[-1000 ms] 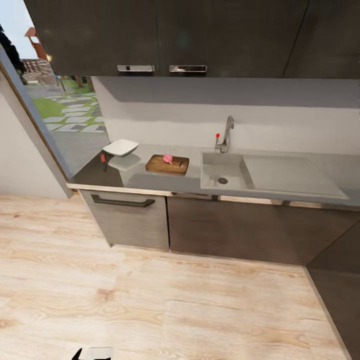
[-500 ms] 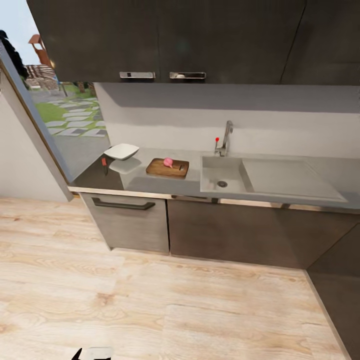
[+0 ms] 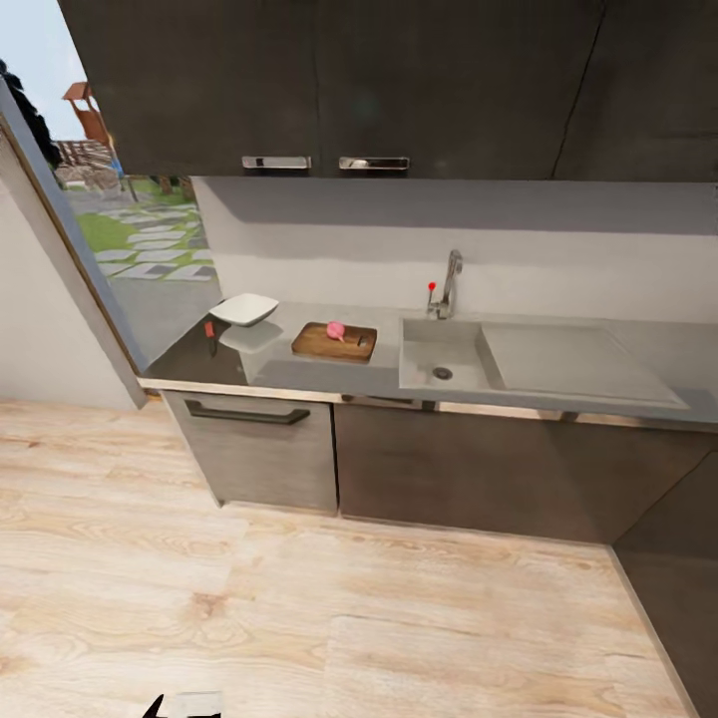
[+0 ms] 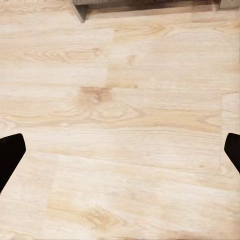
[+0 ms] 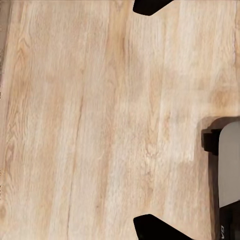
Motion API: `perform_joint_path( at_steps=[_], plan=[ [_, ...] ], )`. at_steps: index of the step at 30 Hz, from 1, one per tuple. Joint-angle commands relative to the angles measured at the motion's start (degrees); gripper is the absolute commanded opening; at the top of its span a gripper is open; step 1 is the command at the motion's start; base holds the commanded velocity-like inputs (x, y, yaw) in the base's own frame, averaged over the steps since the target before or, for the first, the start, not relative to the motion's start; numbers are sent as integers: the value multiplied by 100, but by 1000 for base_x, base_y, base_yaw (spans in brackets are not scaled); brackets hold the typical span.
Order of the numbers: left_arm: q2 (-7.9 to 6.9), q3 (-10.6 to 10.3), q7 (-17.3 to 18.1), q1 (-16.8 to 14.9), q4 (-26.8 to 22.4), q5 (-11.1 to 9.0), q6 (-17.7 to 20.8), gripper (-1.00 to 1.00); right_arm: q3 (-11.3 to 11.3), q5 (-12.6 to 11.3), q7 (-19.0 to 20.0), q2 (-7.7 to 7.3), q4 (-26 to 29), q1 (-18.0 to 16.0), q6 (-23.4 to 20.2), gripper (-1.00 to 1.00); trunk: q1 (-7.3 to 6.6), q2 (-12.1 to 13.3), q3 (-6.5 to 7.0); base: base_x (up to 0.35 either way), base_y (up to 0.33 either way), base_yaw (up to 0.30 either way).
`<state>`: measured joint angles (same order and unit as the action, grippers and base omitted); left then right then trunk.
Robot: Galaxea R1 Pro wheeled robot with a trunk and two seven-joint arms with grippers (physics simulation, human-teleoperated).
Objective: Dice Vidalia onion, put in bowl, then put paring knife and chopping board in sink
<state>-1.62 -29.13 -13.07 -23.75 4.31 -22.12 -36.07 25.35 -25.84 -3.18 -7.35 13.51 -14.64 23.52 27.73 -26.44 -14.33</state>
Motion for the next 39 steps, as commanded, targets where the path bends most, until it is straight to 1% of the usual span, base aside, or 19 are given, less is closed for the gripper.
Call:
perform_joint_path(
  at_steps=[1, 39],
  plan=[
    [4, -49, -20, -7, 17, -21, -23, 100, 49, -26, -33, -4, 3, -4, 12, 100, 3, -9, 0, 0, 0, 0],
    [13, -56, -20, -6, 18, -21, -23, 100, 49, -26, -42, -5, 3, -4, 12, 100, 3, -9, 343, 0, 0, 0]
  ],
)
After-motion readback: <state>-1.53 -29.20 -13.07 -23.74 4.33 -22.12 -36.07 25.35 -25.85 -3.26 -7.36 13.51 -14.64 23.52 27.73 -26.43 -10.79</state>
